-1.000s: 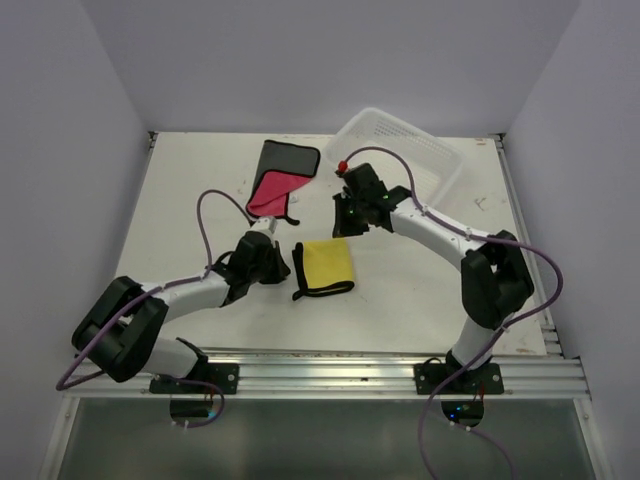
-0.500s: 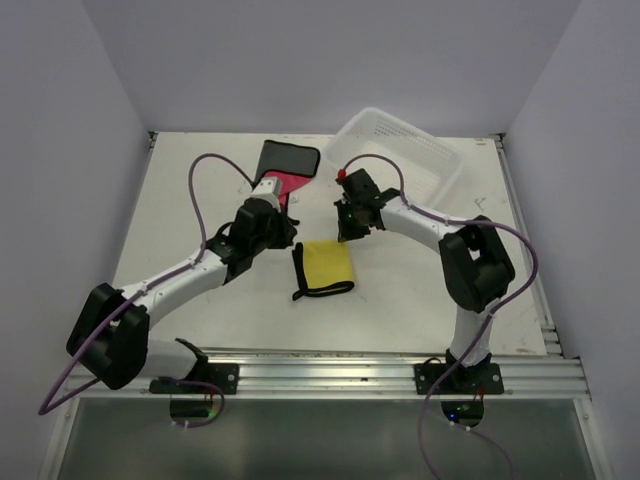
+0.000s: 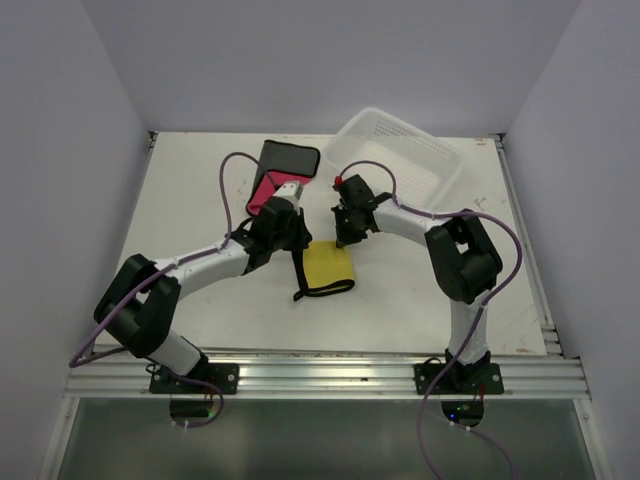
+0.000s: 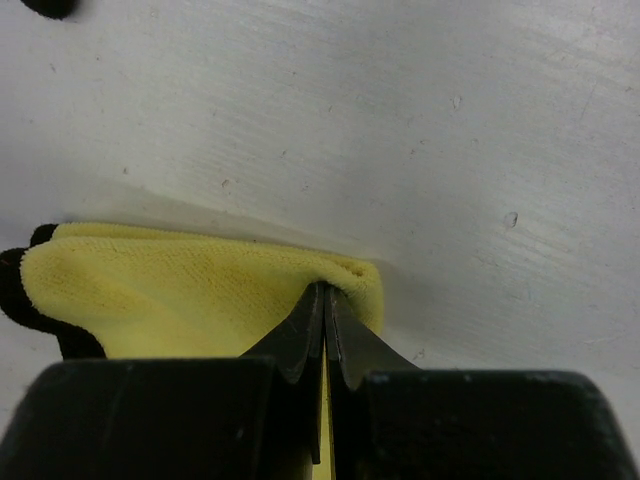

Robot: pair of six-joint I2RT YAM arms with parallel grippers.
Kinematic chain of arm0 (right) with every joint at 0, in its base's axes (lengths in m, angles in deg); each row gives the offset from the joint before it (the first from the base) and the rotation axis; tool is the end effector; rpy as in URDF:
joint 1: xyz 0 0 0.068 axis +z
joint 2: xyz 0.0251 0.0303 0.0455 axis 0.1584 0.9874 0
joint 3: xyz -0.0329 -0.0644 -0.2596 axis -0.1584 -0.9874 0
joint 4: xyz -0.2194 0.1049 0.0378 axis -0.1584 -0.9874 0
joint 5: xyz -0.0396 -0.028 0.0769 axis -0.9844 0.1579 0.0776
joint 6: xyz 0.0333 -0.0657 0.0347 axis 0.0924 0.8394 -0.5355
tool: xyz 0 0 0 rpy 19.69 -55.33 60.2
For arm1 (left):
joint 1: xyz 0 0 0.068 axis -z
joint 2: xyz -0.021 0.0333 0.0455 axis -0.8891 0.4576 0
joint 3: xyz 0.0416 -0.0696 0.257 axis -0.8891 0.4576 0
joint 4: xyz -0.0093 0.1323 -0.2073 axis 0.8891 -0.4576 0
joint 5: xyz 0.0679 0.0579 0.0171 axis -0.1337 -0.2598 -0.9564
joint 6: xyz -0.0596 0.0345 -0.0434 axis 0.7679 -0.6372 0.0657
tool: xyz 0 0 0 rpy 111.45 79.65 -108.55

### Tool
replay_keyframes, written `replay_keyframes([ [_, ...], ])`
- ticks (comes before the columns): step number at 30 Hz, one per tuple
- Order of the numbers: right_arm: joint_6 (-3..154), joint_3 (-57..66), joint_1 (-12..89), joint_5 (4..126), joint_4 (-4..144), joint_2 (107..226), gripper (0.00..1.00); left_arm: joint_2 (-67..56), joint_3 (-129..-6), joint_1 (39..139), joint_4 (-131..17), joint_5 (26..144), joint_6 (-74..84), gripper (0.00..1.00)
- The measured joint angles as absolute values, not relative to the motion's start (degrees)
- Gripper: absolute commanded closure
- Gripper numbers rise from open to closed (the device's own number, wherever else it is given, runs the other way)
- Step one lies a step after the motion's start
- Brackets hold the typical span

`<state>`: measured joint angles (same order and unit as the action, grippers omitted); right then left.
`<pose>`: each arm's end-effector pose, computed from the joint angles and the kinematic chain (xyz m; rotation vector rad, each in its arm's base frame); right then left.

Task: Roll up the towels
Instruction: Fold the towel

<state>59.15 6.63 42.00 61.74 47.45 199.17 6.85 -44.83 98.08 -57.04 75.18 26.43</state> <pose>0.3491 0.2319 0.1394 -0.2571 2.6614 0.4284 0.2802 -0.1958 0.1951 0.0203 2.2727 -0.6227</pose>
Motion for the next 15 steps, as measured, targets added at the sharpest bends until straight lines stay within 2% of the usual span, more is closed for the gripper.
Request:
replay_keyframes([
  [15, 59.26, 6.63, 42.0, 61.8, 47.47, 199.15, 1.0, 16.25, -47.15, 100.35, -56.04, 70.63, 26.24, 1.0],
])
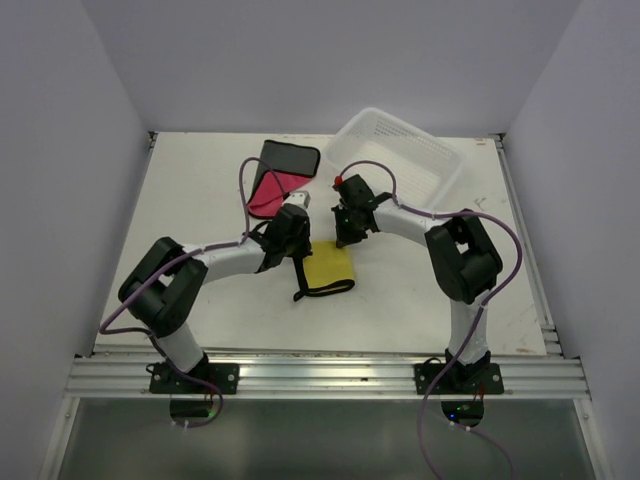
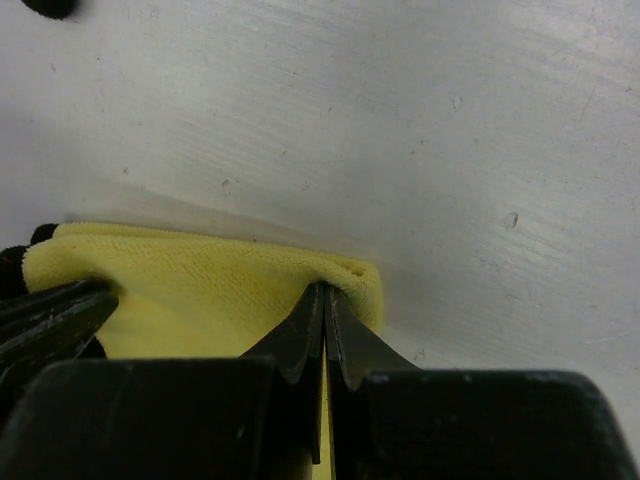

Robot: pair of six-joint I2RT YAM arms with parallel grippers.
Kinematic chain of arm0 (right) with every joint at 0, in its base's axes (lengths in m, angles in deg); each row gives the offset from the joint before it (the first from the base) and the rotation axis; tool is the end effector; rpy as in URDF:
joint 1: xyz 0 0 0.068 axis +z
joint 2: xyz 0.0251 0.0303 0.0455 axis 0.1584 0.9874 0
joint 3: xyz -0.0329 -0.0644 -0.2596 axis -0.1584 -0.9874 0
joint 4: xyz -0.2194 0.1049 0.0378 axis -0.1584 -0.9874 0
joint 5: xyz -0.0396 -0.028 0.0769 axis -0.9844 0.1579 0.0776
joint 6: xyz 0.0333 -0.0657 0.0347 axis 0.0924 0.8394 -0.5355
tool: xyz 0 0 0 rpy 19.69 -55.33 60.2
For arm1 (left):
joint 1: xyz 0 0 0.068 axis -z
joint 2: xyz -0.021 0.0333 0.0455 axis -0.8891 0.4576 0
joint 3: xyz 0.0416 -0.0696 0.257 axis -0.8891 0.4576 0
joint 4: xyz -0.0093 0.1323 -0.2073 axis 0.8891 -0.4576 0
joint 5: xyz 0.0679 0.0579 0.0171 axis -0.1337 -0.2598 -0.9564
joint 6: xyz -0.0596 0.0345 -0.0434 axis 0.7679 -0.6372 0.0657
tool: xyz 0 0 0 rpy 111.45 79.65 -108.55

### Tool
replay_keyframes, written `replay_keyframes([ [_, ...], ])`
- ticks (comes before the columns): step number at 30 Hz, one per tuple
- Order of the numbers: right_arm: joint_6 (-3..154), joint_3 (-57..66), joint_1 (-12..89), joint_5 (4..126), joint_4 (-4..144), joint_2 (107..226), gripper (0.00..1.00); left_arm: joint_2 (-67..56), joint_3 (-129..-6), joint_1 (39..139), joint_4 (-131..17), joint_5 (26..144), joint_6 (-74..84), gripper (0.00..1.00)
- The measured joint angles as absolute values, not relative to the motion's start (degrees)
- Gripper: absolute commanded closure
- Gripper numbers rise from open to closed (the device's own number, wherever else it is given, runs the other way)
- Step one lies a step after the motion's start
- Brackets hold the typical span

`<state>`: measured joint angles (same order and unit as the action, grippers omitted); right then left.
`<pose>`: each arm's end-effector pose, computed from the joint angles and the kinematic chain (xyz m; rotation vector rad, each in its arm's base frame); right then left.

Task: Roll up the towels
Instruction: Fold the towel

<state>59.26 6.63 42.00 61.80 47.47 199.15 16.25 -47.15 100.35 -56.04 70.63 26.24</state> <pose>0.3490 0.2320 0.1395 -0.2600 2.6605 0.4294 0.2911 -0.2142 0.1559 0.0325 2.3534 -0.4979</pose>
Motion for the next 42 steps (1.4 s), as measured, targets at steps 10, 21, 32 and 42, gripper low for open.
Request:
replay_keyframes([
  [10, 59.31, 6.63, 42.02, 61.96, 47.5, 199.15, 1.0, 19.77, -47.13, 100.44, -58.0, 63.0, 24.99, 1.0],
  [21, 60.68, 7.26, 42.02, 62.09, 44.57, 194.61, 0.9, 19.73, -45.12, 100.46, -53.76, 63.7, 24.99, 1.0],
  [32, 60.57, 1.29, 46.0, 62.7, 44.59, 182.82, 0.91, 18.55, -42.6, 100.48, -50.72, 64.18, 25.43, 1.0],
  [42, 59.7, -12.15, 49.25, 61.5, 45.55, 182.56, 0.92, 16.93, -41.2, 100.87, -51.34, 64.51, 25.45, 1.0],
])
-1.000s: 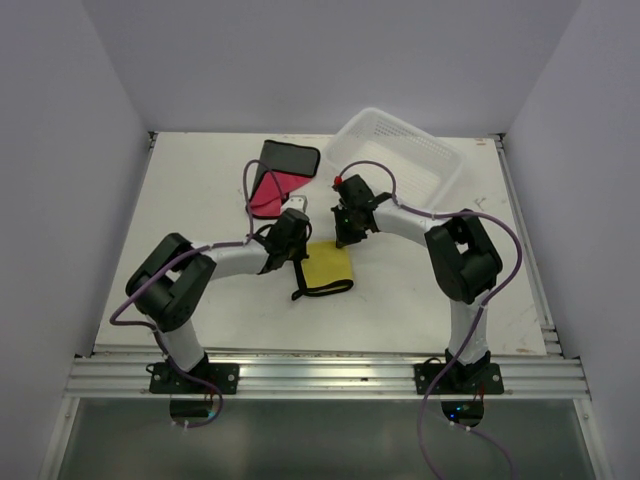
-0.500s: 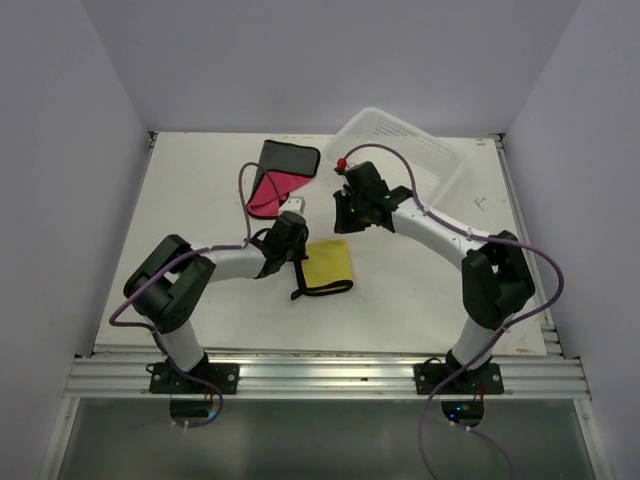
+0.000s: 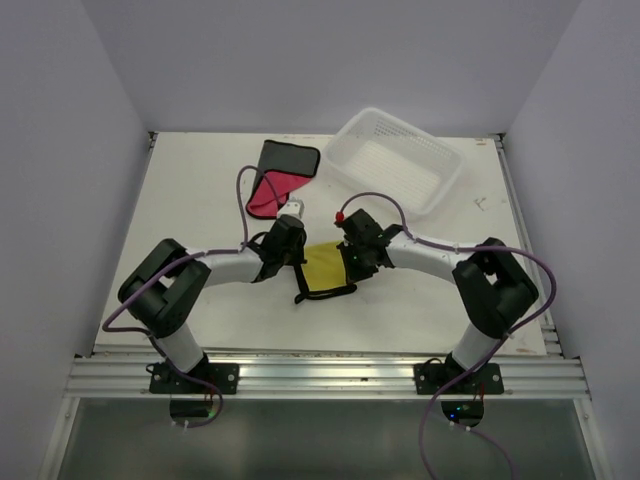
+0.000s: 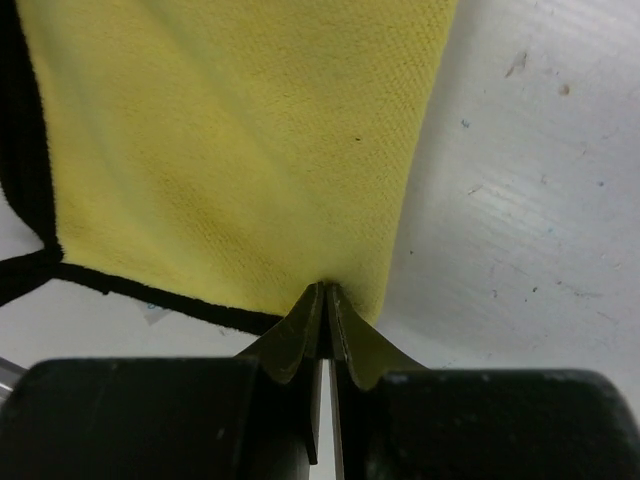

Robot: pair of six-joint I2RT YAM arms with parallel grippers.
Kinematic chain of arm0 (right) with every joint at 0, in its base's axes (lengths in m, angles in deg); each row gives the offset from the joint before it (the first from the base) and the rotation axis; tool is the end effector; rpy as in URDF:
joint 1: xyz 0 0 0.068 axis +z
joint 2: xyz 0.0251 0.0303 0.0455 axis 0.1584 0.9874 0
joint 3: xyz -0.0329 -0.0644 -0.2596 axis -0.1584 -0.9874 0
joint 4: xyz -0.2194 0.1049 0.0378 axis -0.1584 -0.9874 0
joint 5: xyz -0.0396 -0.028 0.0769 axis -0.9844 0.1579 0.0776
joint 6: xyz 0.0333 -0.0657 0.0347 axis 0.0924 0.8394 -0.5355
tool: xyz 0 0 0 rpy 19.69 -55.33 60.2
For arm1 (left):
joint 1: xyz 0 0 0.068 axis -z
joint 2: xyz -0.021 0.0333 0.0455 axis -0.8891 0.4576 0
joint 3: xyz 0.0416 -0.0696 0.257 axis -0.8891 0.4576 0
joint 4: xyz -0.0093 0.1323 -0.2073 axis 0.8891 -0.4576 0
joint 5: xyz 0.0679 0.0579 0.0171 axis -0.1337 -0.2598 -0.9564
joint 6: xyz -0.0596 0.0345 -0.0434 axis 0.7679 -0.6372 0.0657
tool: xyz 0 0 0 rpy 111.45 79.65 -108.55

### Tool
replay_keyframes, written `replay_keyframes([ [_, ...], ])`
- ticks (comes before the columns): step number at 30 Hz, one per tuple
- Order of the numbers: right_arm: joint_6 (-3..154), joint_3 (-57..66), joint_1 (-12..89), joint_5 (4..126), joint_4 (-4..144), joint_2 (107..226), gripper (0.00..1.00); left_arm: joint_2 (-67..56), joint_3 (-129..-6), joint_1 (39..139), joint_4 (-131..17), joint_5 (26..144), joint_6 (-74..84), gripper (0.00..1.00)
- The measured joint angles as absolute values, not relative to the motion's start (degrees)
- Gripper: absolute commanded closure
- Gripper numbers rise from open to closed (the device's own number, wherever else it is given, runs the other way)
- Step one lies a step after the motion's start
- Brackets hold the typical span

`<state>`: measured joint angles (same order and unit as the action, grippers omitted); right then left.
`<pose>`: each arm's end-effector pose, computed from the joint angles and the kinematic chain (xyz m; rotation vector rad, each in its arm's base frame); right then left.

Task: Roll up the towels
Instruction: Fold the towel

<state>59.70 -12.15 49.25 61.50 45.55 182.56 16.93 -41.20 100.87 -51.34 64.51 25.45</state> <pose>0.2523 0.2191 0.1467 -0.4455 2.7174 0.4174 0.2809 -0.2010 0.1301 0.0084 2.3455 -0.3636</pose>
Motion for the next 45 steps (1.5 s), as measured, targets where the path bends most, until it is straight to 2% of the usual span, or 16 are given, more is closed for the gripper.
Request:
replay_keyframes([
  [9, 58.78, -14.51, 50.59, 61.5, 47.82, 182.58, 0.89, 15.99, -40.24, 101.42, -51.58, 64.71, 25.47, 1.0],
  [15, 58.74, -12.94, 50.83, 61.0, 45.97, 181.75, 0.78, 13.39, -38.65, 101.44, -53.57, 64.6, 25.45, 1.0],
  [18, 58.63, -11.32, 50.85, 60.06, 44.09, 178.96, 0.69, 11.66, -38.65, 101.49, -55.53, 63.99, 25.41, 1.0],
  [19, 58.59, -10.79, 50.85, 59.92, 43.8, 177.62, 0.68, 11.09, -38.65, 101.49, -56.01, 63.68, 25.39, 0.98],
  [22, 57.97, -10.07, 50.85, 59.44, 43.69, 173.69, 0.65, 9.0, -39.02, 101.49, -58.61, 62.43, 24.97, 0.77],
  [25, 56.68, -10.29, 50.85, 58.57, 43.63, 171.57, 0.63, 7.44, -40.72, 101.49, -61.59, 60.99, 24.71, 0.68],
  [34, 49.69, -19.25, 46.39, 64.21, 47.47, 171.33, 0.6, 6.5, -48.39, 101.53, -64.54, 60.73, 23.81, 0.64],
  [45, 46.15, -21.66, 43.48, 69.54, 52.35, 171.57, 0.56, 12.95, -54.32, 102.62, -64.71, 62.56, 23.53, 0.57],
])
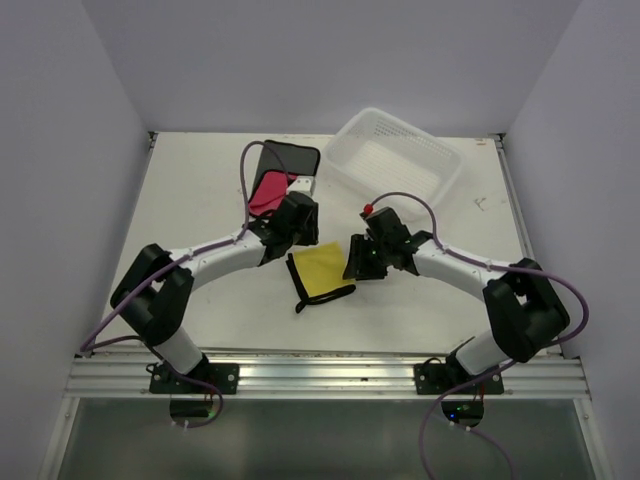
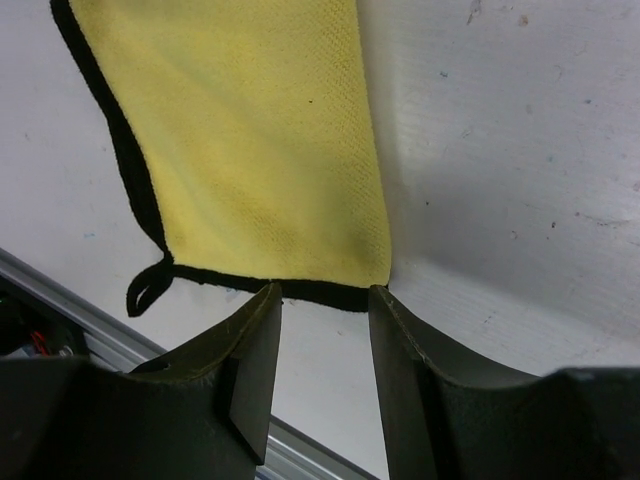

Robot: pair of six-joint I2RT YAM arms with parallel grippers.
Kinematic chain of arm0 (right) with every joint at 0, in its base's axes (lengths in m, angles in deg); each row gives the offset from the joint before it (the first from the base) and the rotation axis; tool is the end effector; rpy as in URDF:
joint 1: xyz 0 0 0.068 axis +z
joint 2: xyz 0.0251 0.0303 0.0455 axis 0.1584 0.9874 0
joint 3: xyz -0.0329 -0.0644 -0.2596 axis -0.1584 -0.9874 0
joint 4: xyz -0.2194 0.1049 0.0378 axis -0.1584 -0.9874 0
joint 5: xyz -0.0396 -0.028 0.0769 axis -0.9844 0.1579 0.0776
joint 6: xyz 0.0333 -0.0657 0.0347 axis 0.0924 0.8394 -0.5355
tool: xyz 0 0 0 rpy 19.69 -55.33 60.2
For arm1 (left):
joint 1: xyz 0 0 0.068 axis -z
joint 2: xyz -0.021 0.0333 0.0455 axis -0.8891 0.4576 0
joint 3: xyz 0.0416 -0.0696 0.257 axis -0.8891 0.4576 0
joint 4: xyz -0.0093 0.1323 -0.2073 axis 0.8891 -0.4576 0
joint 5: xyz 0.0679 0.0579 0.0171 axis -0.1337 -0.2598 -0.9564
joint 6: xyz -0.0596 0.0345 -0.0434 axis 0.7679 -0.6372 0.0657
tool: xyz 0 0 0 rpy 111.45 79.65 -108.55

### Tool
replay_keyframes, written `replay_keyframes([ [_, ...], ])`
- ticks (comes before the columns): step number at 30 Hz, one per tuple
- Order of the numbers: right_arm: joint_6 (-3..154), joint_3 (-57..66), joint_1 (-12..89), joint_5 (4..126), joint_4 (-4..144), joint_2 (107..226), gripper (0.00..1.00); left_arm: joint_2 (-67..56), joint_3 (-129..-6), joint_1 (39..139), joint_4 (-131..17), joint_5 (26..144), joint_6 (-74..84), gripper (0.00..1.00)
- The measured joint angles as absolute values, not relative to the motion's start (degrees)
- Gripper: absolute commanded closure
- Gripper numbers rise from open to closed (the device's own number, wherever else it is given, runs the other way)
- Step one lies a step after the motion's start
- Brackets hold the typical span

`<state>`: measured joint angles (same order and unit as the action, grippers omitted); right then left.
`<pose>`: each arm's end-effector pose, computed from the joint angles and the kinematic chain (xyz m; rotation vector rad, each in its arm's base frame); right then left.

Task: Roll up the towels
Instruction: Fold the towel, then roll the towel

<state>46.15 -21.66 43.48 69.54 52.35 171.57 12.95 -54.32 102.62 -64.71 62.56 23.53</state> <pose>0.2425 0.1837 0.1657 -0.0498 2.6770 0.7118 0.2925 -0.2213 0.2008 0.0532 2.2741 -0.3700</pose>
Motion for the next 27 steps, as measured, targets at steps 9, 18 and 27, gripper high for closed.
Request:
replay_keyframes([
  [9, 45.19, -24.17, 43.48, 70.55, 54.38, 173.93, 0.55, 14.74, -57.23, 102.71, -64.76, 65.73, 23.79, 0.55],
  [18, 44.57, -26.49, 43.48, 71.01, 57.0, 175.09, 0.7, 19.49, -61.31, 103.47, -64.82, 68.16, 24.01, 0.55],
  [27, 44.18, -28.65, 43.46, 71.42, 60.63, 175.07, 0.92, 25.17, -66.19, 105.62, -68.36, 69.56, 25.01, 0.55],
])
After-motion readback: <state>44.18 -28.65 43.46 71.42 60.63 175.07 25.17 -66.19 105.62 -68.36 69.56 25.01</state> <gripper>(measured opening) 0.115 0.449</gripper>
